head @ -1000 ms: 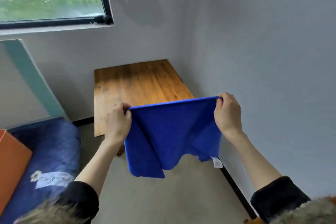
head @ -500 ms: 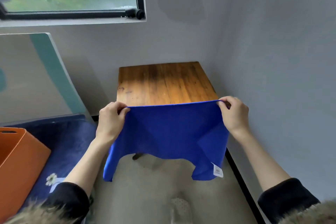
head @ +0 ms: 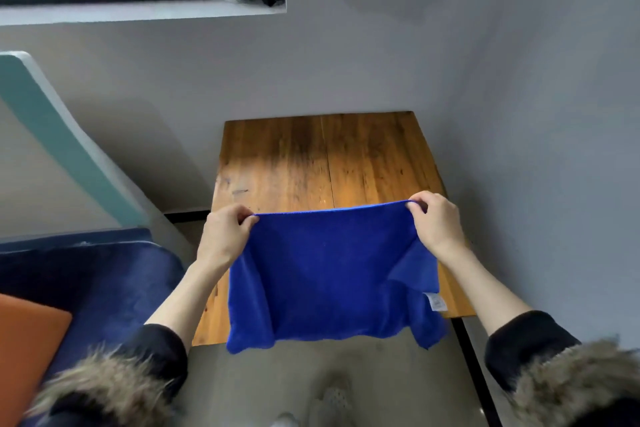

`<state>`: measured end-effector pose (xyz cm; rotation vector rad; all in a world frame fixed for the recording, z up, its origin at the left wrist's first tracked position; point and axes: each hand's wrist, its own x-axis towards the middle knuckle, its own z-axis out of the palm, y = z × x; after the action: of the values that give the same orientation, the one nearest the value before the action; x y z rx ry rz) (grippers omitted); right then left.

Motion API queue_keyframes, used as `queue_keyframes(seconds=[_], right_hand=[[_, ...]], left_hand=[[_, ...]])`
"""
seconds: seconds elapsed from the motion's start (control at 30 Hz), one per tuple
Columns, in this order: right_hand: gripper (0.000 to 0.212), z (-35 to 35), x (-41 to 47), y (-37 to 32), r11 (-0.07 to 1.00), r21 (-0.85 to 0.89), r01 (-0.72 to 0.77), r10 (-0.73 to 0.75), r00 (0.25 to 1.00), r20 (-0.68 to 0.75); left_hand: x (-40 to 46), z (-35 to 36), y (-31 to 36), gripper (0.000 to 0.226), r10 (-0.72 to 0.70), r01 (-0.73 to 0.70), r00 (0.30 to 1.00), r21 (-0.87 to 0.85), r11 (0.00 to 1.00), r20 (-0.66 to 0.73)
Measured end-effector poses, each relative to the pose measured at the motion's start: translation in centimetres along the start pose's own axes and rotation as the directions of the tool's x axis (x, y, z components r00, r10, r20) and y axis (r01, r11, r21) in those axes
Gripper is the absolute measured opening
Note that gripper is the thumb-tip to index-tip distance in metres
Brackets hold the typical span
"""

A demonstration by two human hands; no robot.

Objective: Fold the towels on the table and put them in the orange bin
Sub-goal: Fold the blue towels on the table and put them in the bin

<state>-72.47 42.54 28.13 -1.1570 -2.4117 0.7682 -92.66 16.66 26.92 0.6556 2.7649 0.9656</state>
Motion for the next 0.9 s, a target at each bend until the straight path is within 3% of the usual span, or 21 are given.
queue_keyframes(seconds=[0.2,0.43,0.63,0.77,0.9], right_hand=[[0.020,4.3,7.5,-0.2,0.997,-0.075,-0.025,0.031,0.996,0.083],[0.021,9.1,15.2,-0.5,0.989,-0.126,-0.081,0.091,0.993,0.076],[0.026,12.7,18.8,-0.6,0.979,-0.141,-0.146,0.158,0.984,0.079],[0.030,16.3,17.3,-0.2,0.980,-0.163,-0.110,0.146,0.962,0.229],[0.040,21.4,14.2,-0.7,0.977,-0.212,-0.014,0.107,0.894,0.435]], left_hand=[[7.5,2.7,-0.8,0.013,-0.003,0.001,0.999,0.046,0.999,0.042],[16.9,6.2,-1.9,0.016,0.010,-0.015,0.996,0.058,0.998,0.085],[21.9,9.5,-3.9,0.021,-0.014,0.003,0.973,0.049,0.999,0.229],[21.2,11.3,-7.1,0.026,-0.069,0.059,0.945,0.040,0.997,0.318],[19.1,12.6,-11.2,0.031,-0.182,0.170,0.927,0.066,0.983,0.329]])
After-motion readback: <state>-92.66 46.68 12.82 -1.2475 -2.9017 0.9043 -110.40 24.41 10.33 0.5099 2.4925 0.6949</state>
